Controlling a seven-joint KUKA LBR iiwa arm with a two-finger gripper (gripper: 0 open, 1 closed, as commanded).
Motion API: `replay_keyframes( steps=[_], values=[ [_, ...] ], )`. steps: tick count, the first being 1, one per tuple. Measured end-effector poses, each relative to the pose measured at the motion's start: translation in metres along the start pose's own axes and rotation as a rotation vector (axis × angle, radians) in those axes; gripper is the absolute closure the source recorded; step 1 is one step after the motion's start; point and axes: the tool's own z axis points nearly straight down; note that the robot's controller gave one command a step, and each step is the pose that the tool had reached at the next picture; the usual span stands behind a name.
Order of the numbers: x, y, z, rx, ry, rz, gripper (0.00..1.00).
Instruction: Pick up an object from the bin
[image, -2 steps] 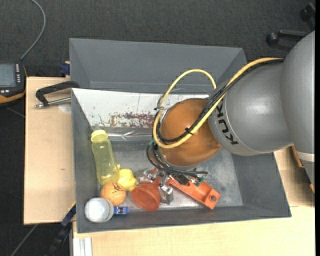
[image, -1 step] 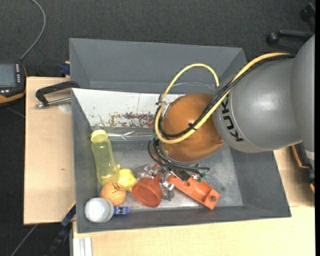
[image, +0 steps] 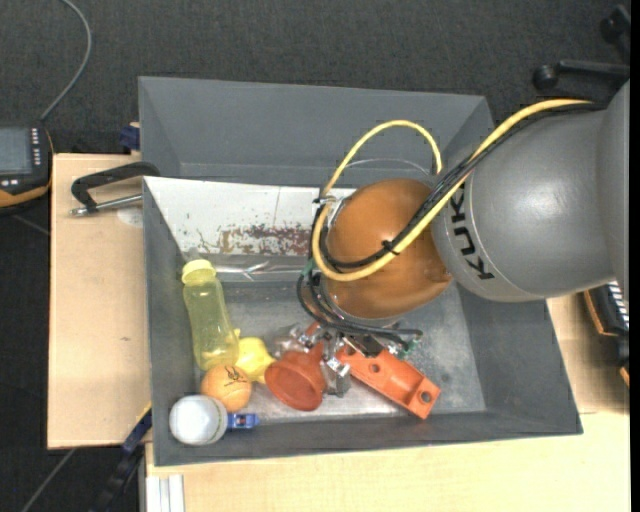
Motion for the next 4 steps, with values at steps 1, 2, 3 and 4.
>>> replay_keyframes(
  steps=[1, 2, 3, 4],
  values=[
    [0.000, 0.001, -0.008, -0.002, 0.002, 0.000, 1.00],
    [-0.002, 0.000, -0.019, 0.001, -0.005, 0.001, 1.00],
    [-0.002, 0.000, -0.023, 0.001, -0.005, 0.001, 1.00],
    [-0.002, 0.001, -0.026, 0.000, -0.005, 0.001, 1.00]
  ],
)
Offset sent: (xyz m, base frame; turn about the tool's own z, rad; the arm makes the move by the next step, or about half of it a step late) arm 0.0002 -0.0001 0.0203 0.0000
